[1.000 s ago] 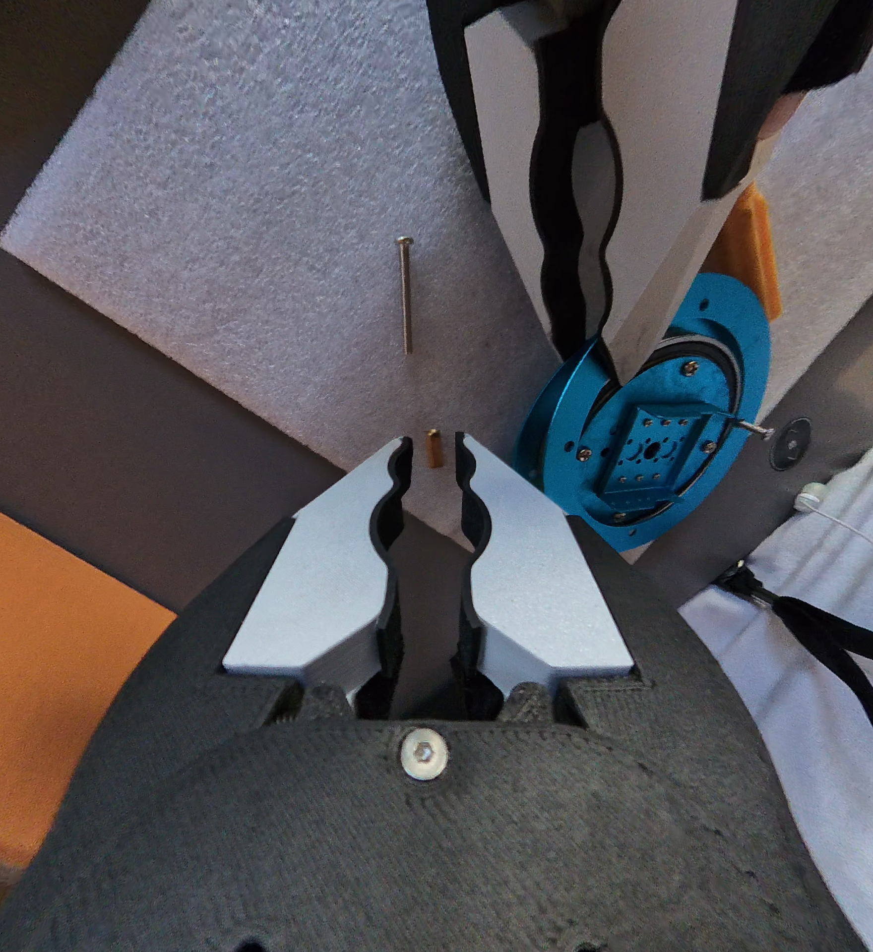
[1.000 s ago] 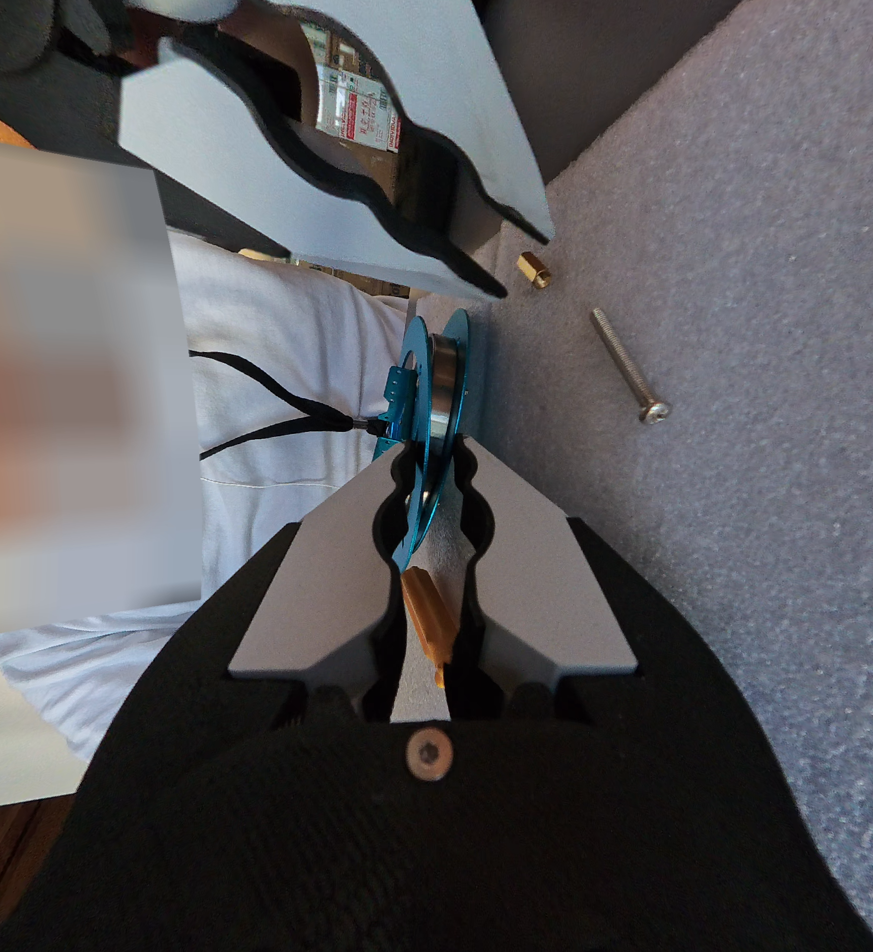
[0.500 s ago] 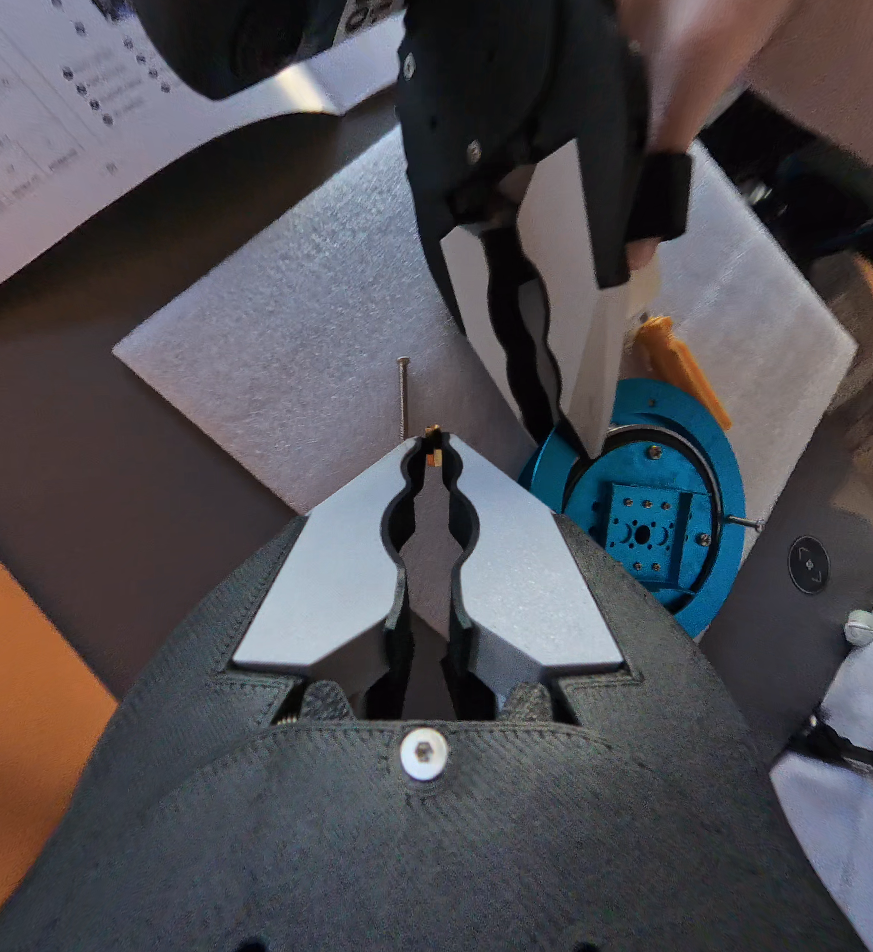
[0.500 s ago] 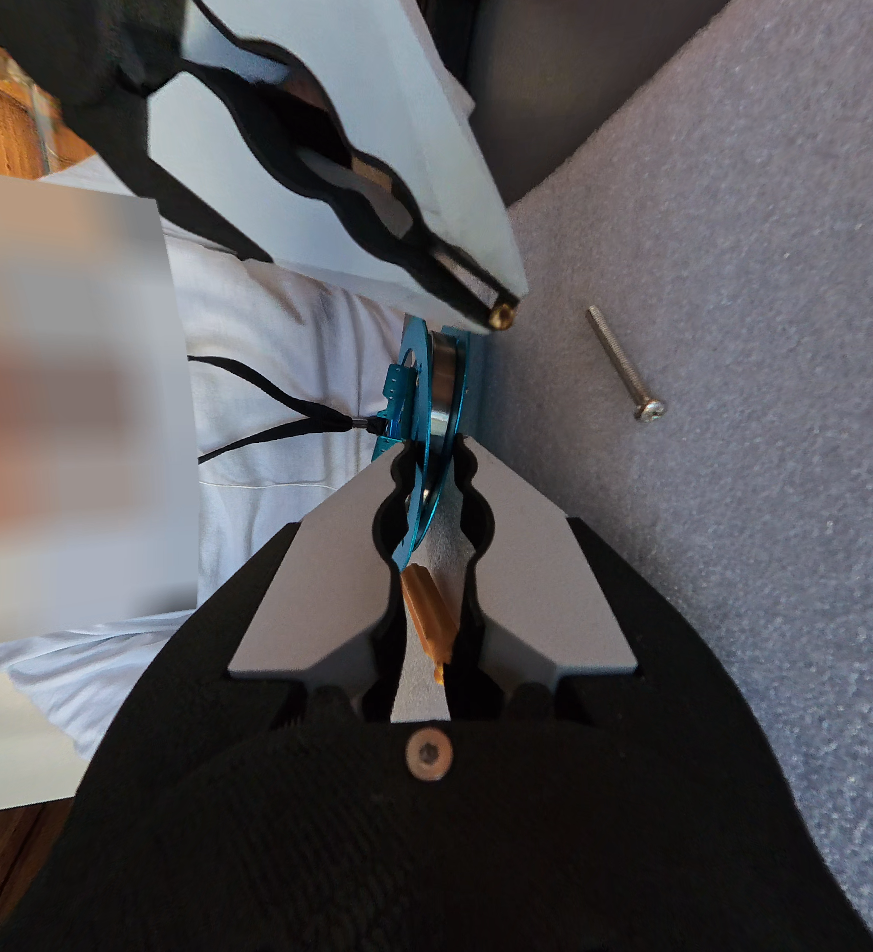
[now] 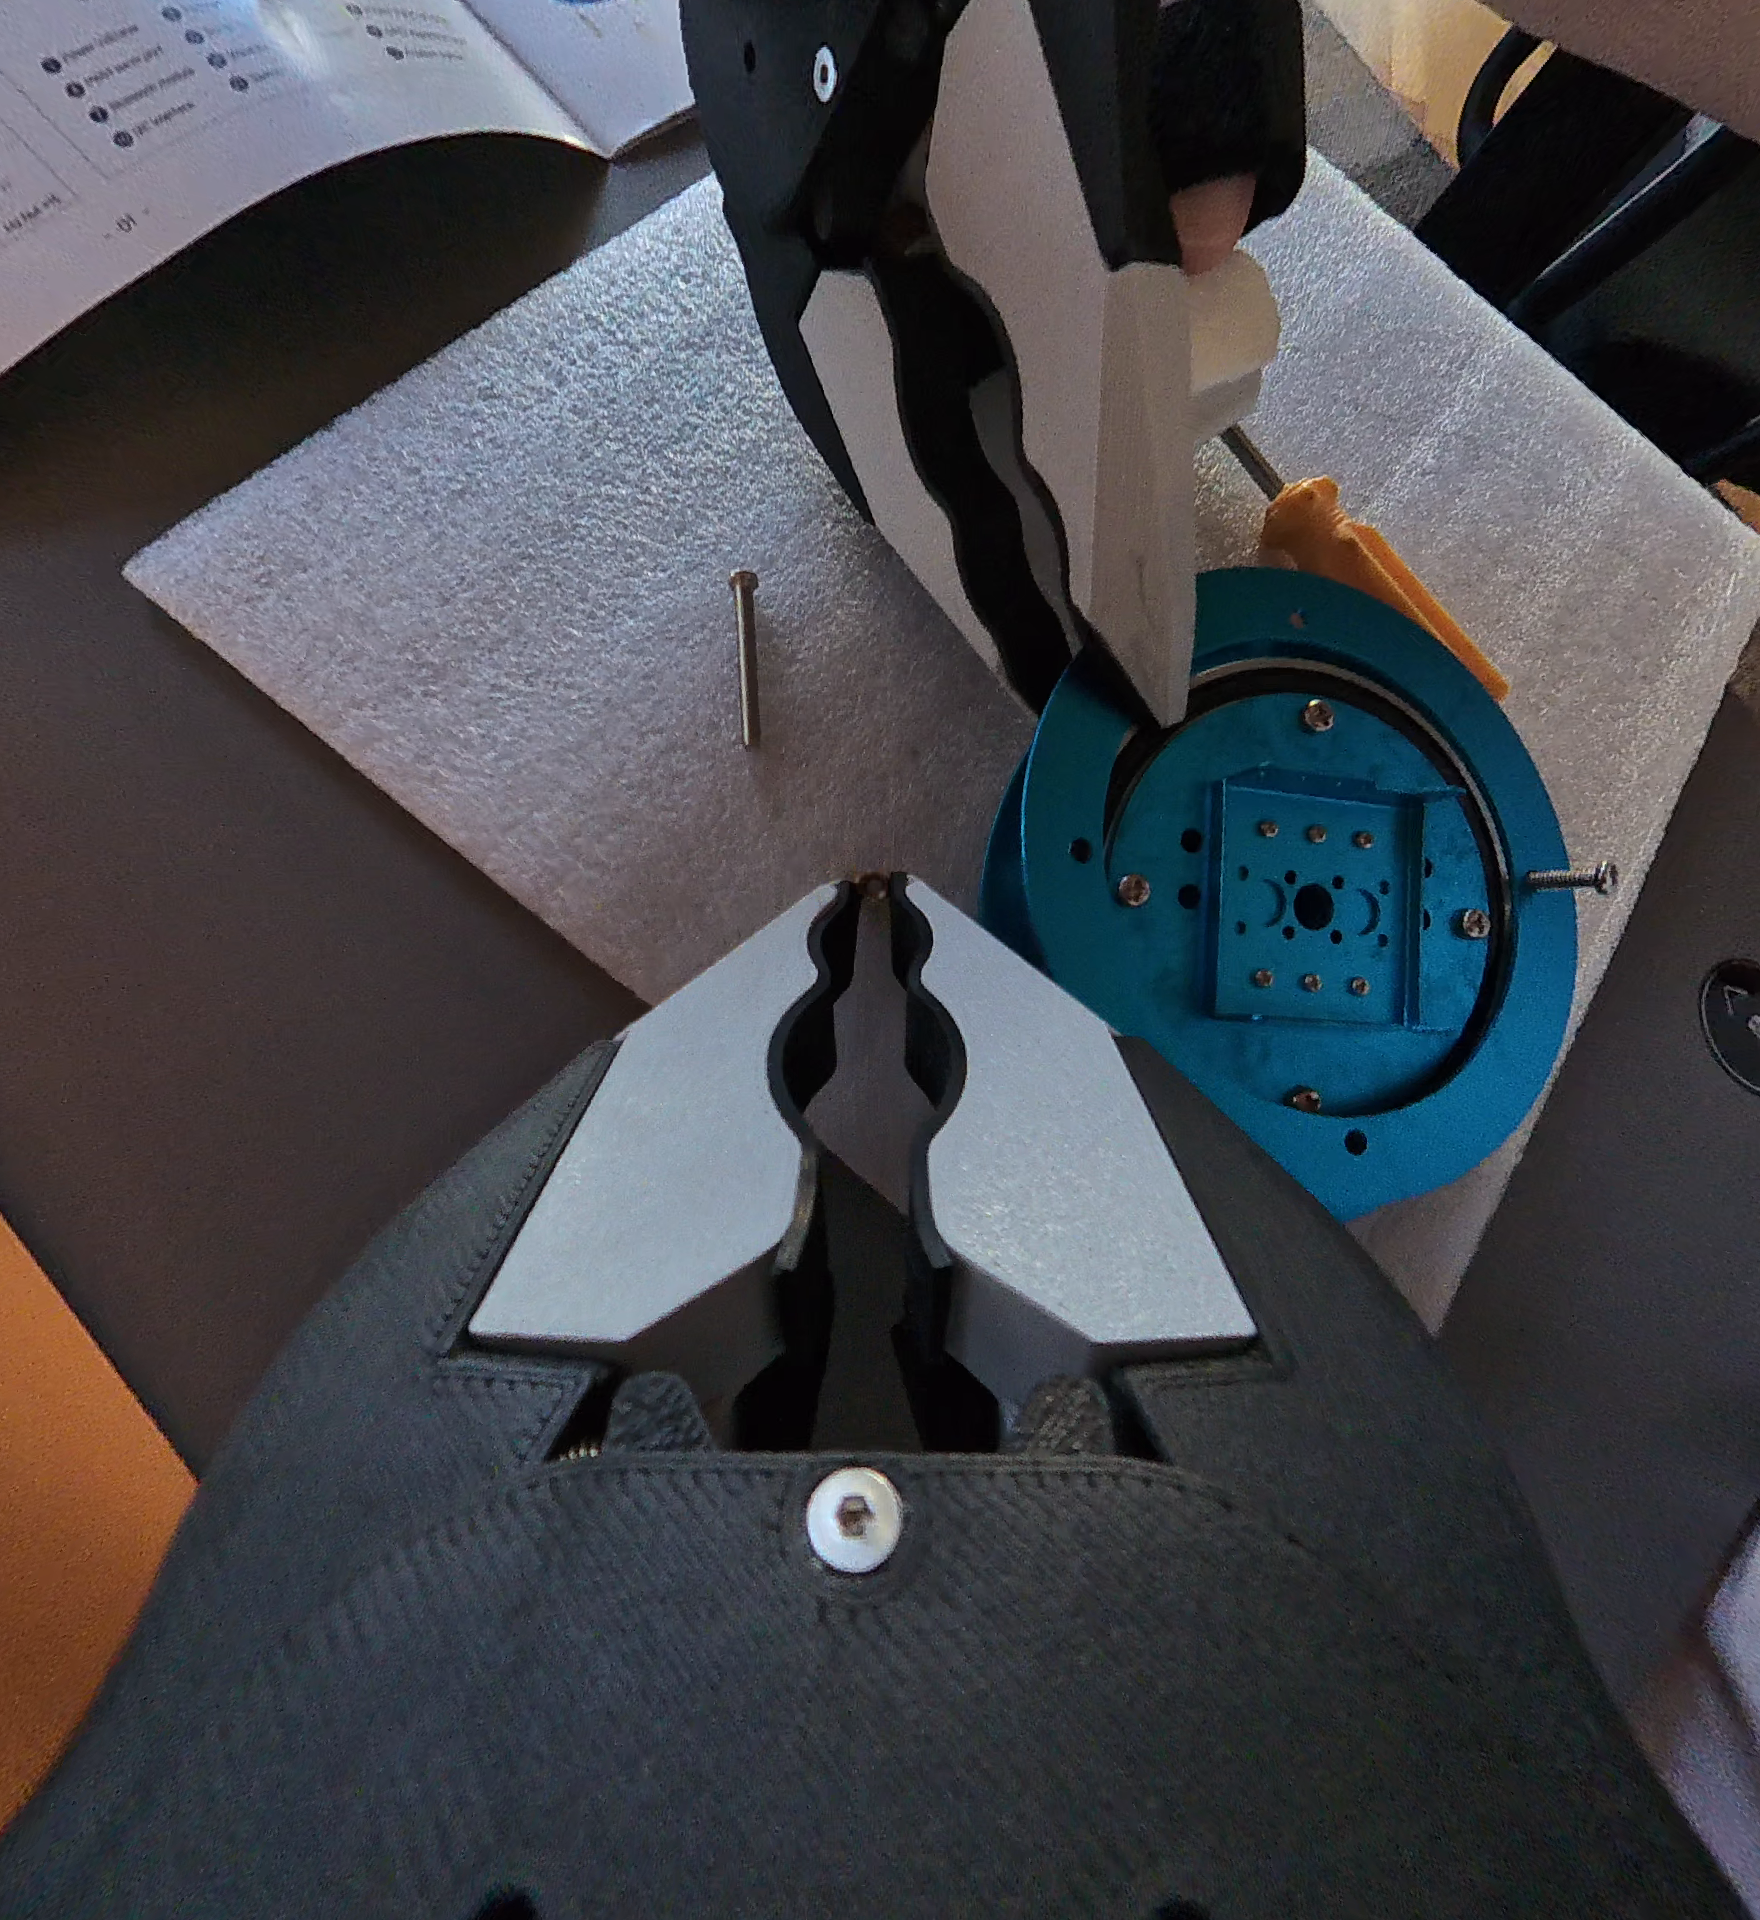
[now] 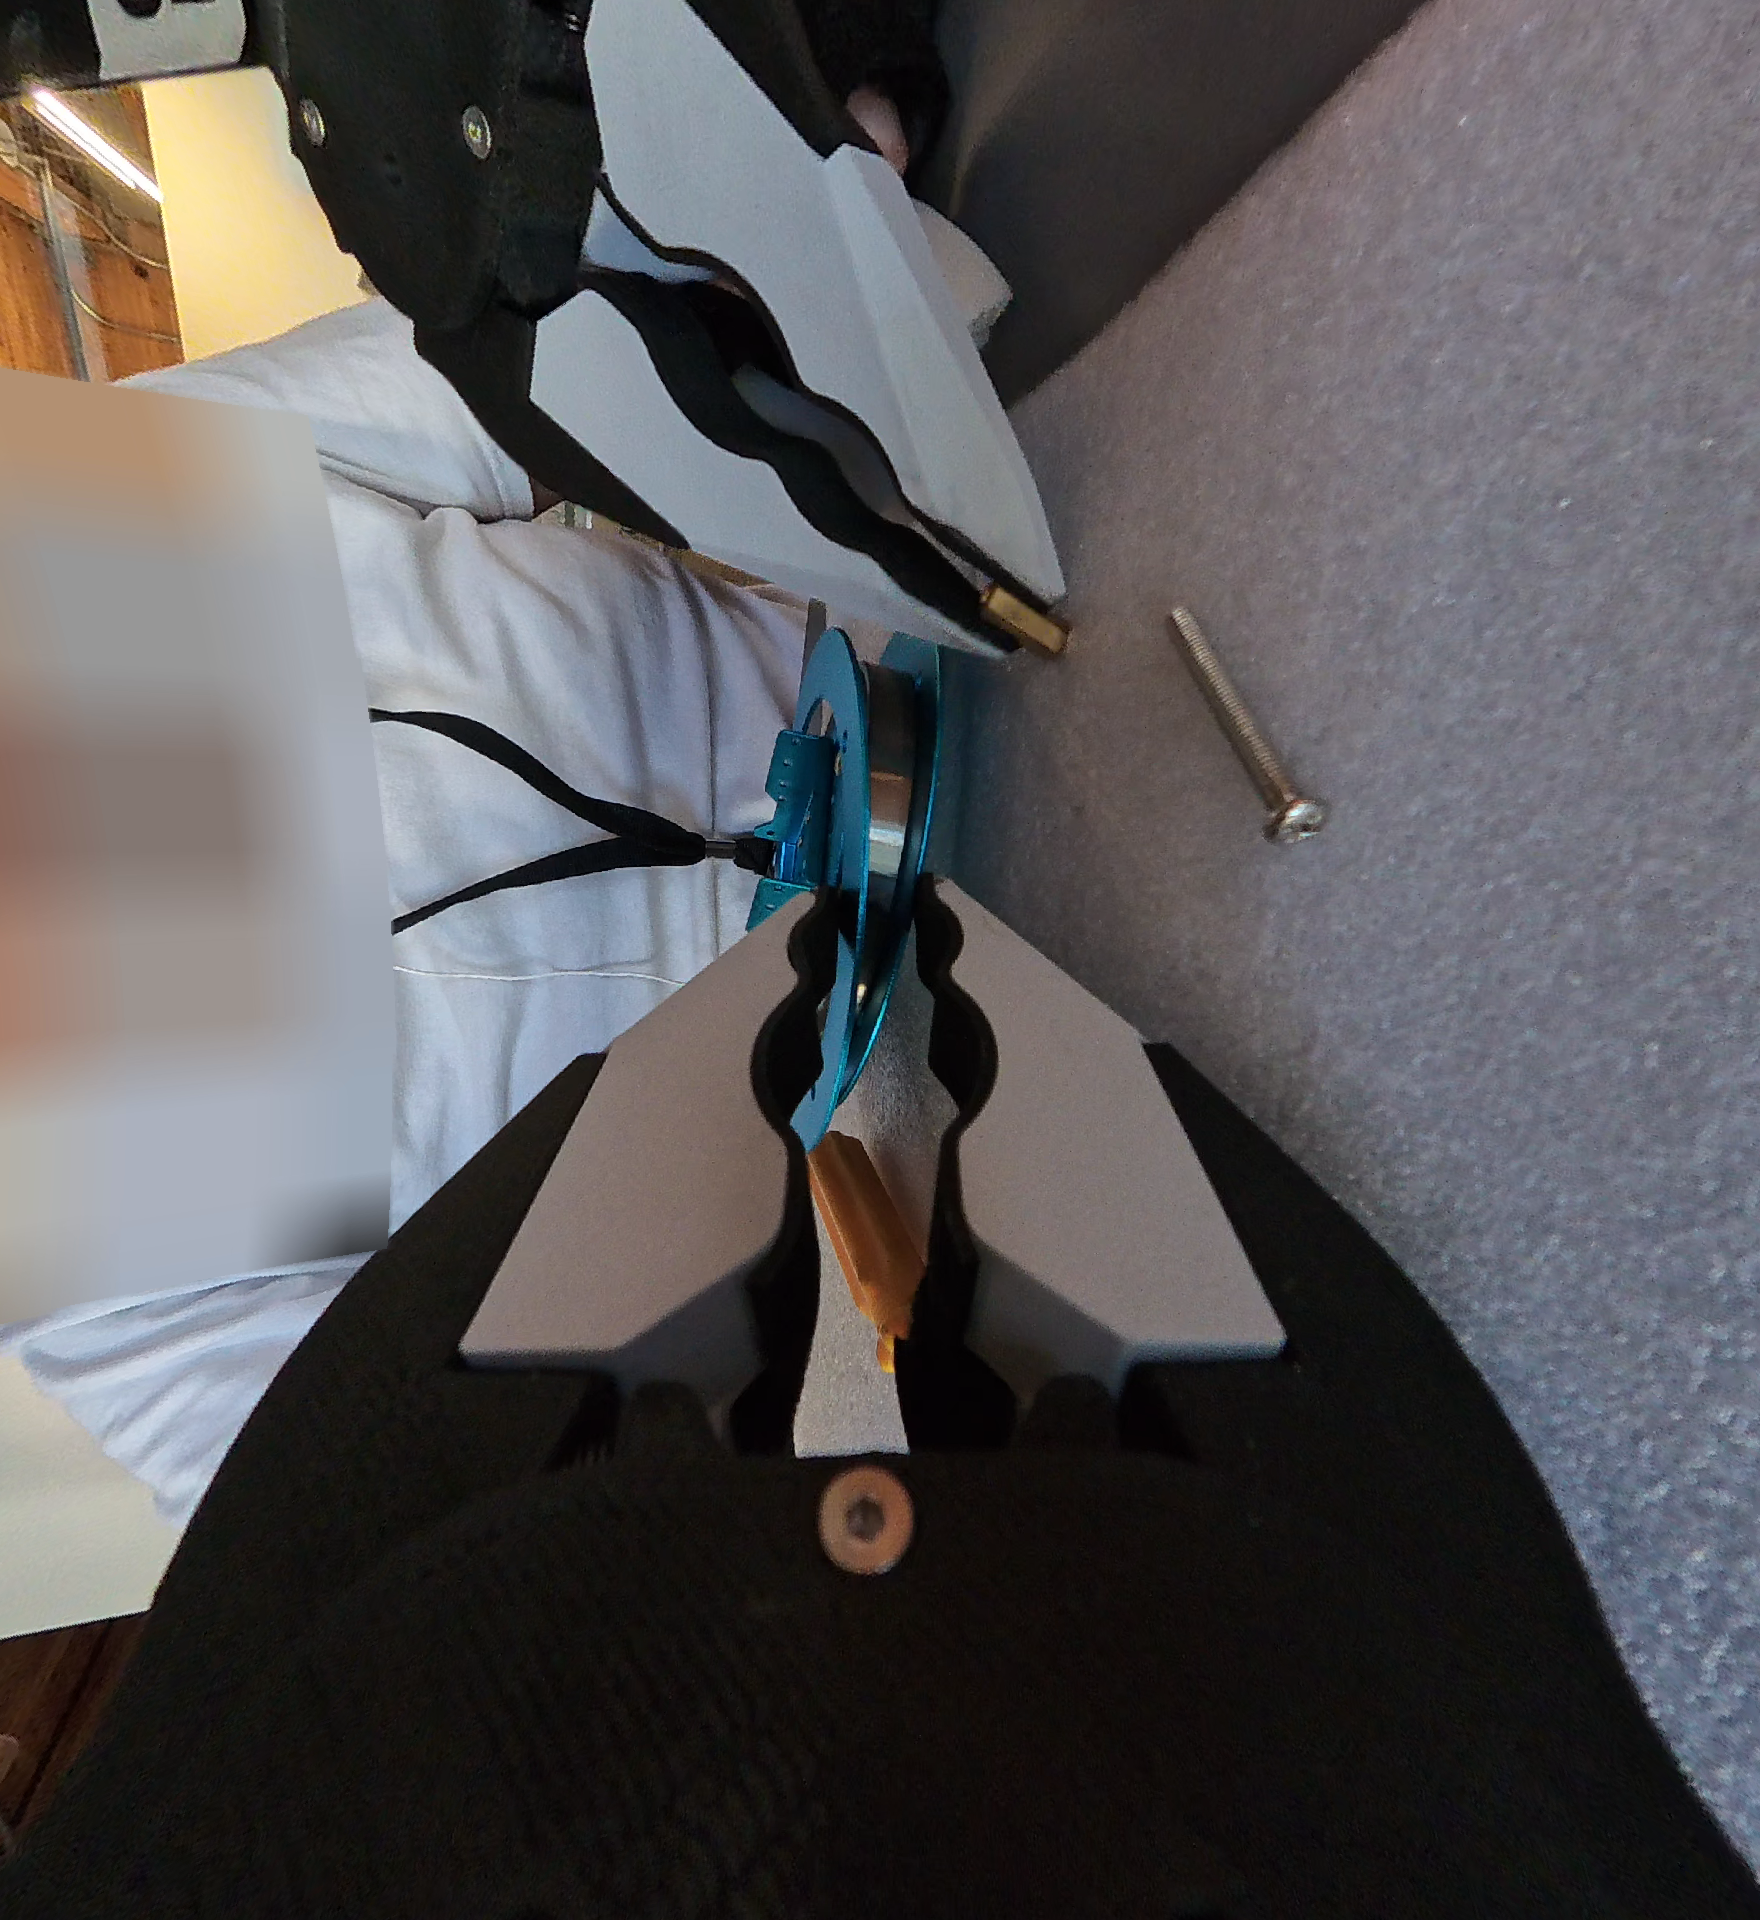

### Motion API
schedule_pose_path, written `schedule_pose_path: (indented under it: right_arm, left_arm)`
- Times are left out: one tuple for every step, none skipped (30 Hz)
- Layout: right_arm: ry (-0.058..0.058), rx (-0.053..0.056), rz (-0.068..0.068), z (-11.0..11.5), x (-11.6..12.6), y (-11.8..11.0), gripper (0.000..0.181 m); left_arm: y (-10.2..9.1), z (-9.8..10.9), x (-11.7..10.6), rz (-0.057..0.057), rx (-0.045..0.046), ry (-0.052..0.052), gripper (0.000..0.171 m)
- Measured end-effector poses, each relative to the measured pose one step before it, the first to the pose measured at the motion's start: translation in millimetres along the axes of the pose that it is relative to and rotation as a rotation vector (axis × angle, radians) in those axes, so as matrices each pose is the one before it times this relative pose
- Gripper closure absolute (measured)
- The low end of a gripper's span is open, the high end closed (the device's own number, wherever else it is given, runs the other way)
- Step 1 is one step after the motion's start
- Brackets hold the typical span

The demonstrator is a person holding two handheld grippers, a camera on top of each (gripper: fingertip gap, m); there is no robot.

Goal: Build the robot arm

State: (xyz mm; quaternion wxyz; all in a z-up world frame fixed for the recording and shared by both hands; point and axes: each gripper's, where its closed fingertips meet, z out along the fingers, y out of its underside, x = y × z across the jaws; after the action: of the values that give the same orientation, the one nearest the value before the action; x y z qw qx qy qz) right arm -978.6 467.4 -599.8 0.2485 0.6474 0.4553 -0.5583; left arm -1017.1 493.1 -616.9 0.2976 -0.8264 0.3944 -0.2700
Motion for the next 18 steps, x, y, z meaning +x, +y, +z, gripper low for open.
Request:
schedule_pose_path:
  right_arm:
    - [0.0004,-0.0005,0.0008,-0.04,0.12,-0.05,0.168]
    - [0.0003,-0.0003,0.0001,0.03,0.04,-0.04,0.169]
    - [0.0003,-0.0004,0.0,-0.03,0.05,0.06,0.169]
    - [-0.0004,0.0,0.0009,-0.06,0.0,-0.02,0.169]
    - [0.0,0.0001,0.0007,-0.1,0.07,0.04,0.169]
    - [0.0005,0.0006,0.0002,-0.14,0.08,0.05,0.169]
    - [0.0009,0.0009,0.0006,-0.12,0.1,0.0,0.169]
    - [0.0005,0.0011,0.0011,-0.13,0.12,0.09,0.169]
    - [0.0006,0.0012,0.0013,-0.2,0.0,0.13,0.169]
    - [0.0011,0.0008,0.001,-0.23,0.1,0.19,0.169]
    - [0.0007,0.0008,0.001,-0.28,0.17,0.16,0.169]
    - [0.0001,0.0011,0.0006,-0.21,-0.01,0.15,0.169]
    - [-0.0003,0.0012,0.0004,-0.26,0.08,0.1,0.169]
    - [0.0001,0.0009,0.0011,-0.14,0.05,0.1,0.169]
    - [0.0008,0.0004,0.001,-0.02,0.04,0.03,0.169]
    - [0.0008,0.0,-0.0003,-0.21,0.06,0.1,0.169]
    - [0.0003,0.0003,0.0001,-0.03,0.03,0.04,0.169]
    - [-0.0006,0.0007,0.0006,-0.11,0.0,0.04,0.169]
  left_arm:
    - [1.78,-0.8,-0.02,0.0012,-0.00531,-0.0008,0.167]
    - [0.6,-0.48,0.0,0.0041,0.00269,-0.0024,0.167]
    - [0.23,0.15,0.04,0.0081,0.00494,-0.0034,0.167]
    - [-0.19,0.28,0.07,0.01,0.00502,-0.0026,0.167]
    - [-0.1,0.13,-0.04,0.0083,0.00274,-0.0025,0.167]
    - [-0.29,0.17,-0.2,0.0033,0.00277,-0.0019,0.167]
    - [-0.27,0.15,-0.24,0.0003,0.00349,-0.0013,0.167]
    - [-0.68,0.27,-0.26,-0.002,0.00645,-0.0006,0.167]
    - [-0.72,0.53,0.04,-0.0016,0.00773,0.001,0.167]
    - [-0.44,0.68,-0.08,-0.0004,0.00417,0.0006,0.167]
    - [-0.42,0.58,-0.01,-0.0012,0.00166,0.0007,0.167]
    - [-0.24,0.35,0.12,0.0017,-0.00413,0.0009,0.167]
    - [-0.11,0.3,-0.05,0.0072,-0.00848,-0.0027,0.167]
    - [0.03,0.22,-0.23,0.0112,-0.01018,-0.005,0.167]
    - [-0.07,0.36,-0.08,0.0123,-0.00846,-0.0053,0.167]
    - [-0.27,0.23,-0.07,0.0116,-0.00637,-0.006,0.167]
    - [-0.61,0.34,-0.31,0.009,-0.00402,-0.0081,0.167]
    - [-0.32,0.55,-0.17,0.0082,-0.00376,-0.0067,0.167]
